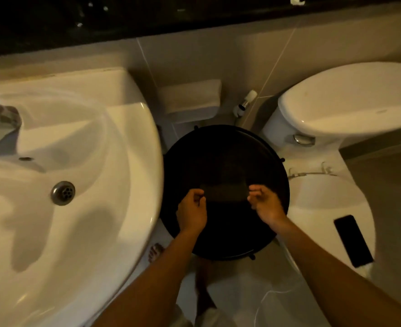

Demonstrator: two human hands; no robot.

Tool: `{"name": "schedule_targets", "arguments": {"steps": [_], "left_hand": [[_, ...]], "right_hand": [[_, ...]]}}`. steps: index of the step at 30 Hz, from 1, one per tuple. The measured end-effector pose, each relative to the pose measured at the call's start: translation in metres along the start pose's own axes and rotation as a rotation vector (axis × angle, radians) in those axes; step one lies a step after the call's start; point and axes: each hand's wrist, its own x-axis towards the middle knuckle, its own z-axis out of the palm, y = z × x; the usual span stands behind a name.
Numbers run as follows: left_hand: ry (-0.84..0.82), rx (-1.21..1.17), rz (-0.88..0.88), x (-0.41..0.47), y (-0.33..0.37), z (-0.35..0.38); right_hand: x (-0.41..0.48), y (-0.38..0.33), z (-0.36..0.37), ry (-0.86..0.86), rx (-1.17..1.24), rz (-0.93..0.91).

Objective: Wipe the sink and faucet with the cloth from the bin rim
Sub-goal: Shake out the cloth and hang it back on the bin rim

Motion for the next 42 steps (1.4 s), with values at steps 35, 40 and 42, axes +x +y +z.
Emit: {"name": "schedule_targets", "arguments": {"steps": [35,40,42], "left_hand": [[-0.272,0.543,0.078,0.001,-0.032,0.000],[-0.299,0.509,0.146,-0.021,-0.001,-0.022],[-0.302,0.578,0.272,-0.039,0.017,-0.031]], "right_hand": [[-0.014,0.036,0.040,0.062,-0.211,0.087],[-0.031,-0.003,0.023,0.037,-0.215,-0.006],[-0.045,-0.029,0.018,0.023,-0.198,-0.090]]}}
